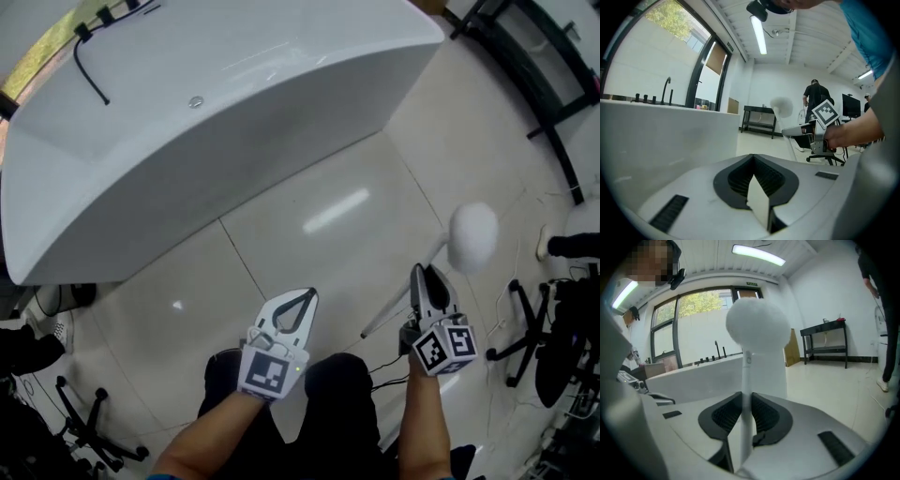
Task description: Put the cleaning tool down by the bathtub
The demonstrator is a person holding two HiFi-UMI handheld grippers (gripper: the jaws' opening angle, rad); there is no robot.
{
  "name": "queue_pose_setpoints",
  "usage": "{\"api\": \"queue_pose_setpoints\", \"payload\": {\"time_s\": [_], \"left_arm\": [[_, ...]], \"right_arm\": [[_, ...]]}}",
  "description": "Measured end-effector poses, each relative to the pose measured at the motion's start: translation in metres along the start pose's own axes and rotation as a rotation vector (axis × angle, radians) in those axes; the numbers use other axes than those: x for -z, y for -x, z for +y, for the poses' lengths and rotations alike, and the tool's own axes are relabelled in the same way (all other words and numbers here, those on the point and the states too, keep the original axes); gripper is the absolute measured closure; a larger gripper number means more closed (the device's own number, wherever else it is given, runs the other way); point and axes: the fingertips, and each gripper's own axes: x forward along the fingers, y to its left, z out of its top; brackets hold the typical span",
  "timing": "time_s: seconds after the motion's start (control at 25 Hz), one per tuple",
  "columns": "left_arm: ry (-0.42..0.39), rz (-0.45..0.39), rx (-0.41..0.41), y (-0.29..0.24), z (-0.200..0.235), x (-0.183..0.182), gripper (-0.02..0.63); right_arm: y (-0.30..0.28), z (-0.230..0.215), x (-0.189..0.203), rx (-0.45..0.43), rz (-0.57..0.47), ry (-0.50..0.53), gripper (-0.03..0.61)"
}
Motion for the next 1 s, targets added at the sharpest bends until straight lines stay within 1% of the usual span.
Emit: {"api": "queue_pose_setpoints", "payload": {"time_s": [0.12,0.24,0.36,0.52,0.64,0.76,0.88,1.0], "left_arm": [[0.010,-0.003,-0.050,0.043,0.014,-0.054,0.614],[0.013,0.005,-0.098,0.085,0.034,-0.101,0.614],[0.024,0.005,-0.160,0.126,0.058,-0.133,0.614],[0.060,-0.005,-0.259,0.179,0.094,-0.163,0.614],[0.070,-0.016,-0.321,0.211,0.124,-0.177,0.614],[0.083,-0.038,-0.380,0.250,0.155,-0.181,0.614],[0.085,-0.024,-0.431,0.284,0.180,-0.174,0.614],[0.077,0.011,-0.467,0.295,0.197,-0.162,0.614]], "right_arm": [[0.013,0.032,-0.056,0.001,-0.058,-0.103,0.489],[0.016,0.076,-0.103,-0.040,-0.094,-0.226,0.489],[0.015,0.124,-0.134,-0.089,-0.099,-0.345,0.490],[0.005,0.181,-0.161,-0.154,-0.094,-0.472,0.491],[-0.014,0.217,-0.166,-0.181,-0.088,-0.547,0.491],[-0.038,0.255,-0.156,-0.200,-0.090,-0.643,0.491],[-0.066,0.285,-0.137,-0.190,-0.087,-0.755,0.491],[-0.097,0.298,-0.114,-0.160,-0.066,-0.869,0.491]]}}
